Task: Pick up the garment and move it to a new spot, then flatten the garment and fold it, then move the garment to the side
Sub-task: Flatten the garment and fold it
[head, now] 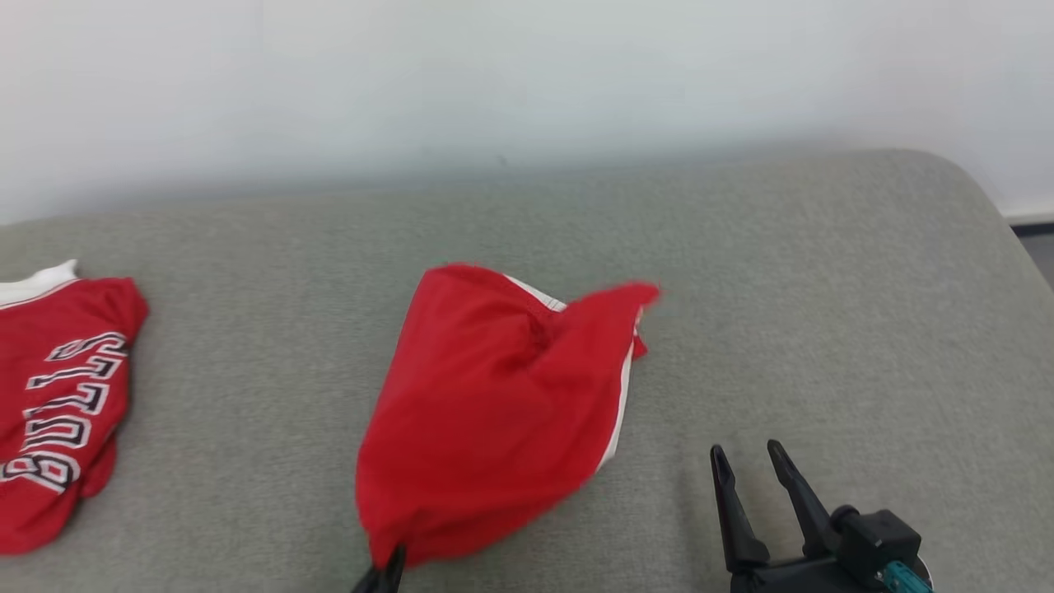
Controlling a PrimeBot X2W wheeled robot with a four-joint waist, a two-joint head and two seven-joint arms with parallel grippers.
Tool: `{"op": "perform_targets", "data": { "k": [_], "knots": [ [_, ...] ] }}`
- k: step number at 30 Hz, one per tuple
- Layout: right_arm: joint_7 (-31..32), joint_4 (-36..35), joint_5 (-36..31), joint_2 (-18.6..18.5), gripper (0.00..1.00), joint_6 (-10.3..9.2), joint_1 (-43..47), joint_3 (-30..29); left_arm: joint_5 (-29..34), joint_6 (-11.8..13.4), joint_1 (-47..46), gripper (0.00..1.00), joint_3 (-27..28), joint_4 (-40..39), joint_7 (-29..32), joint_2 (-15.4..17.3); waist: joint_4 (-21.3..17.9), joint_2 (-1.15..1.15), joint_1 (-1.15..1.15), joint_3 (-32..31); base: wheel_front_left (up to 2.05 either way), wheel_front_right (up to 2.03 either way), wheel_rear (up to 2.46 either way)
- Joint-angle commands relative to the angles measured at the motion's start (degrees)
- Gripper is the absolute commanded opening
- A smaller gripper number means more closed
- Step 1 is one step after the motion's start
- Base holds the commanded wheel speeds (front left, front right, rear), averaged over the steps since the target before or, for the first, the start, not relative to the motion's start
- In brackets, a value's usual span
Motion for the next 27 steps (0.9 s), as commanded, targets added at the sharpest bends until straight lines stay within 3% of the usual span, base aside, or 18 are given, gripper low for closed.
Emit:
{"op": "perform_targets", "data": {
  "k": [1, 11, 27],
  "knots": [
    [-0.1, 0.2, 0.0, 0.0, 1.0, -0.13, 1.0, -0.1, -0.7, 0.3, 2.6, 0.0, 0.4, -0.9, -0.1, 0.9, 2.3, 0.0, 0.01, -2.0, 0.0, 0.0, 0.0],
    [-0.1, 0.5, -0.6, -0.1, 1.0, -0.13, 2.0, -0.2, -3.3, 3.3, 11.1, 0.0, 6.5, -4.0, -0.1, 3.2, 3.0, 0.0, 0.01, -3.0, 0.0, 0.0, 0.0],
    [-0.1, 1.1, -1.3, 0.0, 1.0, -0.13, 2.7, -0.9, 0.0, 2.7, 7.9, 0.0, 12.2, -1.5, -0.1, 1.9, 4.2, 0.0, 0.01, -4.5, 0.0, 0.0, 0.0]
  ]
}}
